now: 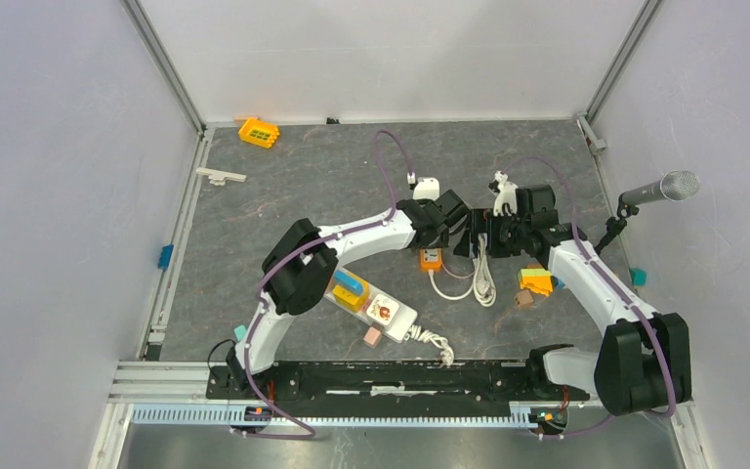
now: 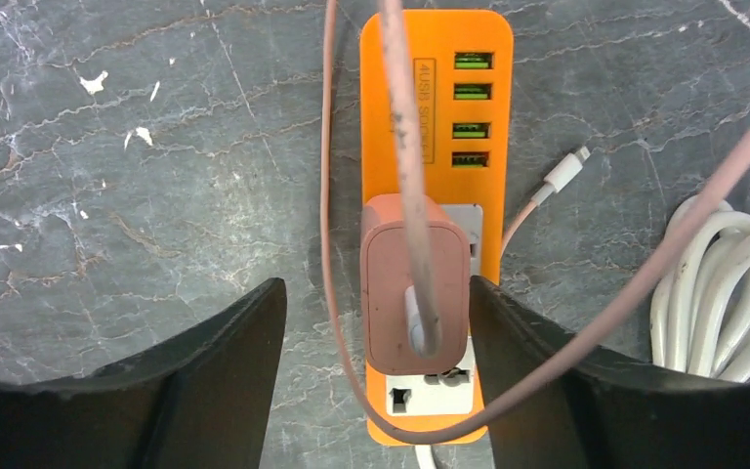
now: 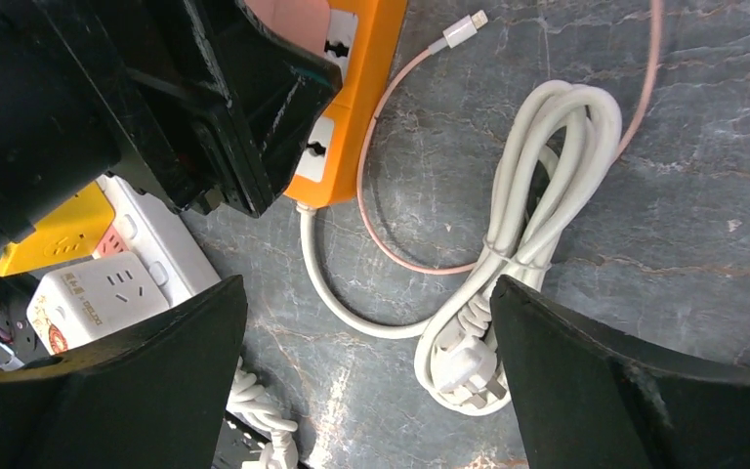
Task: Insert the plug
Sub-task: Insert the plug into the socket, then move the socket to the center of the board.
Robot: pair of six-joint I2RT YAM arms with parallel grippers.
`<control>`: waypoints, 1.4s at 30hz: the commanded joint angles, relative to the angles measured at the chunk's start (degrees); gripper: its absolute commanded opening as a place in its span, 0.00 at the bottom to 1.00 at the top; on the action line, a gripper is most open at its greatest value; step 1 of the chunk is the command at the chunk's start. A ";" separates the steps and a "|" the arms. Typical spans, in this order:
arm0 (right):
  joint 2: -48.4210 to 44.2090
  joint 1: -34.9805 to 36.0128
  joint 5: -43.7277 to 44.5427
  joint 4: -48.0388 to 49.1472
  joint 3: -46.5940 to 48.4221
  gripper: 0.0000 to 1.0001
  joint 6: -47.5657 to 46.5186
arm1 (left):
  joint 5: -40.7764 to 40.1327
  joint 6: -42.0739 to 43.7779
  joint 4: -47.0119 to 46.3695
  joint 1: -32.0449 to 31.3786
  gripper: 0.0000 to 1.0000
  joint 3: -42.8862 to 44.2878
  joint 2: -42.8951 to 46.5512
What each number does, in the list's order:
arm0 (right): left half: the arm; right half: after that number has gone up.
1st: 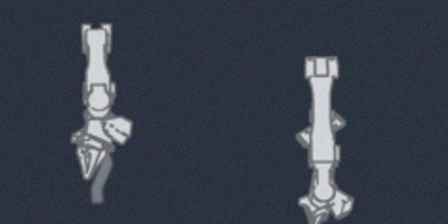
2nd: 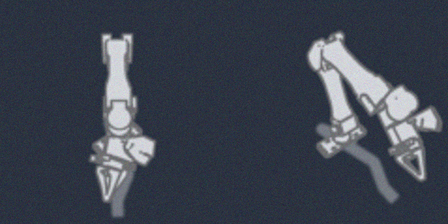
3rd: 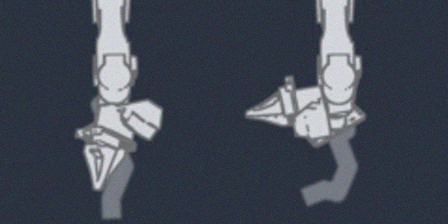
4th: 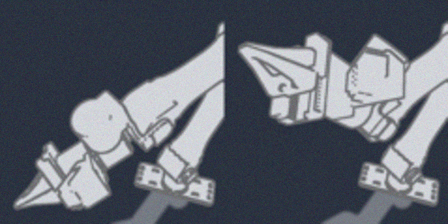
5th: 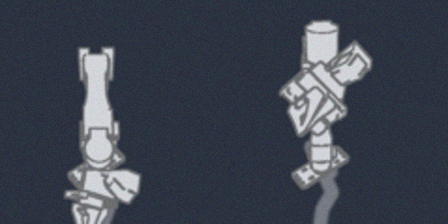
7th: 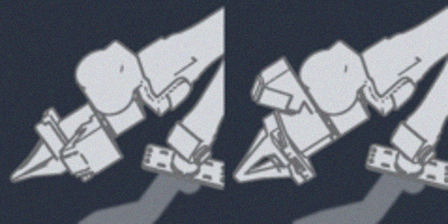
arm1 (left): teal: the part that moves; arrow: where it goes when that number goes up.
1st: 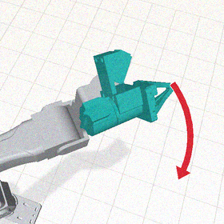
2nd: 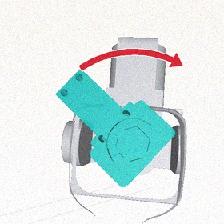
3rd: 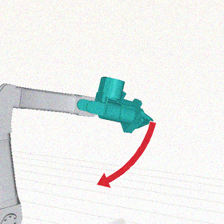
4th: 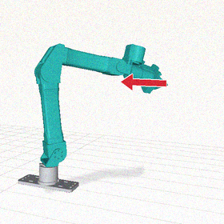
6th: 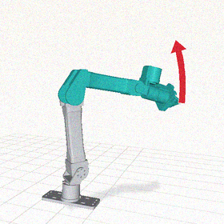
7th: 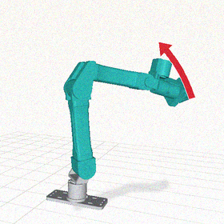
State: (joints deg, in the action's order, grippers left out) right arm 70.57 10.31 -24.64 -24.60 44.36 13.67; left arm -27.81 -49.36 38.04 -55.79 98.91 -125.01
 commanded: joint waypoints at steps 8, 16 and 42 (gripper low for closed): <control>-1.21 -0.86 2.74 -3.06 8.02 0.98 -0.97 | 4.66 2.99 5.00 -1.86 0.96 -3.02 6.95; -1.34 -1.20 9.97 -5.21 7.85 0.98 -0.08 | 2.00 6.09 -6.08 -0.79 1.00 -12.41 20.26; -0.54 -2.05 25.59 -7.49 5.94 0.98 9.40 | 27.03 7.40 -19.99 24.10 1.00 -34.85 39.73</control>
State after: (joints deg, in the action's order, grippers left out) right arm 70.43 8.49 -0.16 -33.50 50.74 21.50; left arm -7.33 -41.95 20.12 -35.11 65.65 -88.68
